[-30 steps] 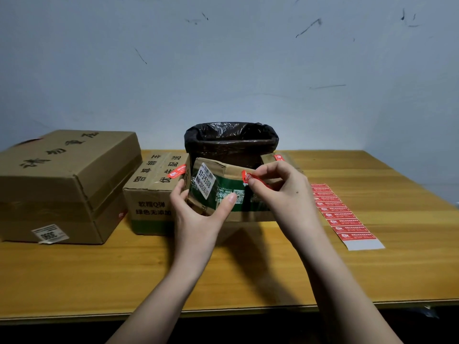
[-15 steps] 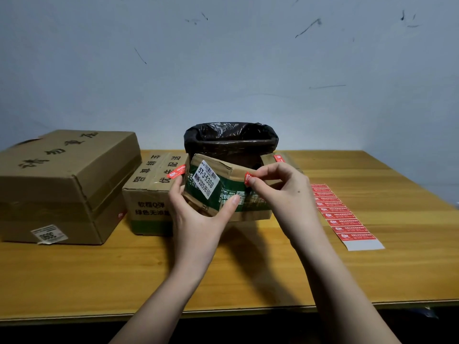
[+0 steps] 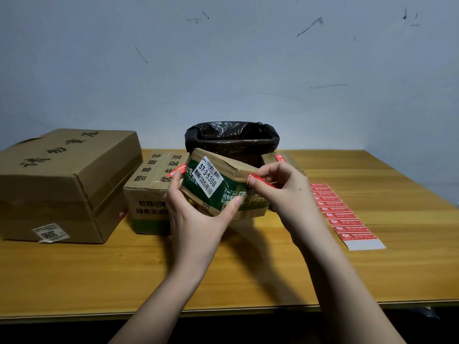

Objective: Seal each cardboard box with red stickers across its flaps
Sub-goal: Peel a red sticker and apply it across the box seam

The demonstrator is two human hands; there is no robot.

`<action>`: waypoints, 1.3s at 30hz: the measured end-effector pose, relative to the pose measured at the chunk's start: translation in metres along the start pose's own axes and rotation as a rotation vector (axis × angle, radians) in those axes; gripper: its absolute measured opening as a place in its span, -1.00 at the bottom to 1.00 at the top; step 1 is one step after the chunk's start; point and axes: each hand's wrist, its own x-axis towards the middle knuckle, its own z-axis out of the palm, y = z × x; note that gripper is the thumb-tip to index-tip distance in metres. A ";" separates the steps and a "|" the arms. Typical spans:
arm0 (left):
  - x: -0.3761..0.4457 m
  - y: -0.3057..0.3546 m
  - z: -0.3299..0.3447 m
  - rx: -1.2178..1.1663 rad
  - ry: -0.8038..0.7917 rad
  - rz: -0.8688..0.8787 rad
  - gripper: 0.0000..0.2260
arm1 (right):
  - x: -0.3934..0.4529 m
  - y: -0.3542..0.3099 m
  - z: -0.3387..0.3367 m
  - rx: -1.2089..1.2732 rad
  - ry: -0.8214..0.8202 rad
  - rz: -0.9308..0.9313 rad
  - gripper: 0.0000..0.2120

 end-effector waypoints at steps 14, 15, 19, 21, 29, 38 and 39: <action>0.004 0.003 -0.003 -0.034 -0.039 -0.065 -0.01 | 0.000 -0.008 -0.010 0.236 -0.112 0.077 -0.77; 0.005 0.003 -0.004 -0.050 -0.059 -0.084 0.00 | 0.000 -0.009 -0.012 0.237 -0.115 0.054 -0.79; 0.007 0.006 -0.008 -0.110 -0.163 -0.196 -0.04 | 0.002 -0.008 -0.021 0.293 -0.040 0.020 -0.83; 0.008 0.005 -0.010 -0.136 -0.231 -0.288 -0.03 | 0.004 -0.008 -0.025 0.291 0.004 0.025 -0.85; 0.010 0.000 -0.019 -0.125 -0.510 -0.607 0.00 | 0.001 -0.006 -0.023 0.197 0.053 -0.016 -0.89; 0.009 0.015 -0.045 -0.010 -0.775 -0.745 -0.21 | -0.001 -0.003 -0.018 0.225 0.059 -0.087 -0.89; 0.009 0.015 -0.048 0.033 -0.795 -0.751 -0.22 | -0.001 -0.001 -0.016 0.225 0.058 -0.089 -0.89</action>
